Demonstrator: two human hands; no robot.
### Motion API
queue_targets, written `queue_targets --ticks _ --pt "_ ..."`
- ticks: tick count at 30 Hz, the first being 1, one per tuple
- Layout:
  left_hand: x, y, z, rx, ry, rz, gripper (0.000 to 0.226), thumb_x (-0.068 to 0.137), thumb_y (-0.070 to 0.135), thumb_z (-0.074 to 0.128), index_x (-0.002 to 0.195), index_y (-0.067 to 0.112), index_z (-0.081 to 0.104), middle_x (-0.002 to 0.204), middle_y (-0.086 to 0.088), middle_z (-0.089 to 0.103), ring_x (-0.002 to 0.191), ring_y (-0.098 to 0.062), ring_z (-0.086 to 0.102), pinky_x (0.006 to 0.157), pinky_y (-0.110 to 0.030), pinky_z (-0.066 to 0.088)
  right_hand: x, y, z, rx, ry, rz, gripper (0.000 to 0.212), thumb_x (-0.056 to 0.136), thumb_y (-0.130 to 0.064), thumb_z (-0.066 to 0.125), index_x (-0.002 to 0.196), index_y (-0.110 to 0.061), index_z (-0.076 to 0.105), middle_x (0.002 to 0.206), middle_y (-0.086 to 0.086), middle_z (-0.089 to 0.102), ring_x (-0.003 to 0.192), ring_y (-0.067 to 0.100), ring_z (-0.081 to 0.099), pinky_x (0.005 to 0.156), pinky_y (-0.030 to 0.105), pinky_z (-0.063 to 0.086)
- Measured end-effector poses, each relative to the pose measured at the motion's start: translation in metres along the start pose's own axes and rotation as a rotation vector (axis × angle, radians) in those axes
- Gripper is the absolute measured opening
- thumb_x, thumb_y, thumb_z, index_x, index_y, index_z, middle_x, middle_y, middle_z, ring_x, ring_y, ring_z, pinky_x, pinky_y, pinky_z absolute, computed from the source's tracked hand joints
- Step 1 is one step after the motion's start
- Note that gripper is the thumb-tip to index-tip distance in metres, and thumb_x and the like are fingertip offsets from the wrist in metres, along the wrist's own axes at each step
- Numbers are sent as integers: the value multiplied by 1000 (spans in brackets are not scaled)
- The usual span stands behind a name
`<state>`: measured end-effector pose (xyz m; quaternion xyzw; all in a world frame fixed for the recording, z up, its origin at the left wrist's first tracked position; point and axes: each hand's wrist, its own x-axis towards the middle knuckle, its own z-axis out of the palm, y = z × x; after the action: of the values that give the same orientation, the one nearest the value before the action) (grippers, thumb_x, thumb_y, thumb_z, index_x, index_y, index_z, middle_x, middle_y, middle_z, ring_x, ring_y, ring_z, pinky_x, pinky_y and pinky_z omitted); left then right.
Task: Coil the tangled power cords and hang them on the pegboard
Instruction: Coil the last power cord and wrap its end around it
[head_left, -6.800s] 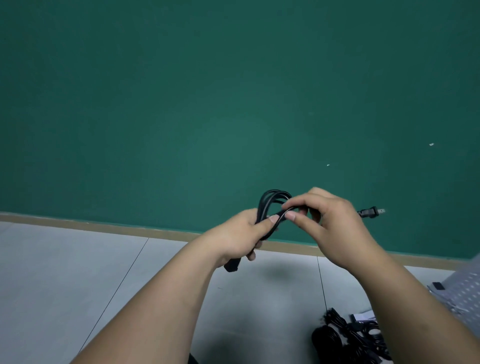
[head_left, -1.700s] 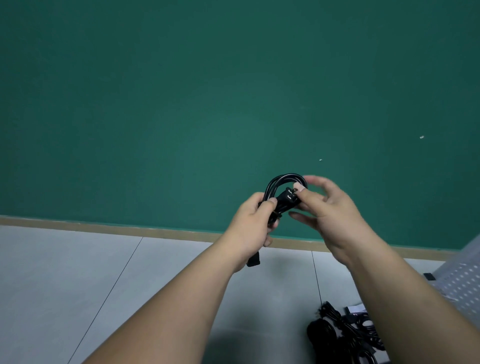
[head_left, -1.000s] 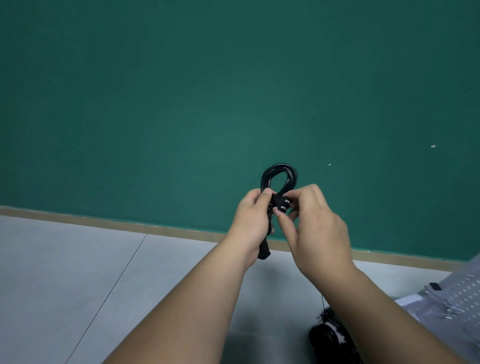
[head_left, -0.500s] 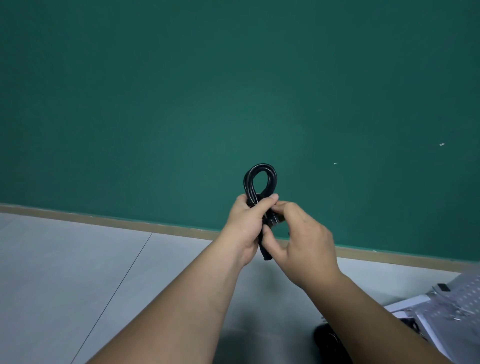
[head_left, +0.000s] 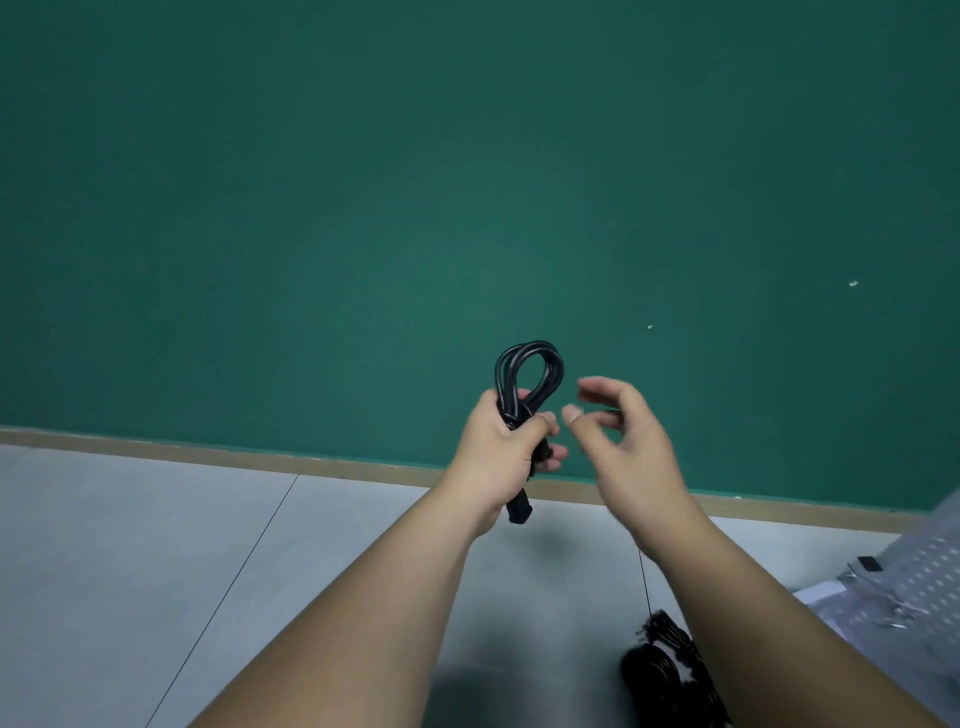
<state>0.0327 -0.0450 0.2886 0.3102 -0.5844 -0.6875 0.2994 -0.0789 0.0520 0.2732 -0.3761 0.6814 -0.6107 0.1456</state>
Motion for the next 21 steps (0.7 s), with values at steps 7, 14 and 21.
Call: queue_targets --ticks 7,14,21 --pt "-20 1 28 211 -239 2 13 99 16 65 106 11 55 67 -12 62 60 -27 57 56 -30 42 12 -12 -17 -43 16 -49 22 114 -35 40 117 -28 61 90 -8 67 85 7 67 78 33 49" --pt "-32 3 42 397 -381 -11 4 93 8 58 90 9 57 69 -20 66 61 -24 57 57 -33 45 13 -26 -37 -263 -55 -180 10 109 -31 55 100 -30 59 74 -16 63 69 6 56 61 20 42" --pt "-40 -6 47 528 -371 18 13 90 8 62 99 -1 61 81 -11 78 66 -23 71 45 -26 43 10 -31 -51 -401 -167 -178 12 109 -39 53 113 -34 63 85 -20 68 79 2 61 71 26 46"
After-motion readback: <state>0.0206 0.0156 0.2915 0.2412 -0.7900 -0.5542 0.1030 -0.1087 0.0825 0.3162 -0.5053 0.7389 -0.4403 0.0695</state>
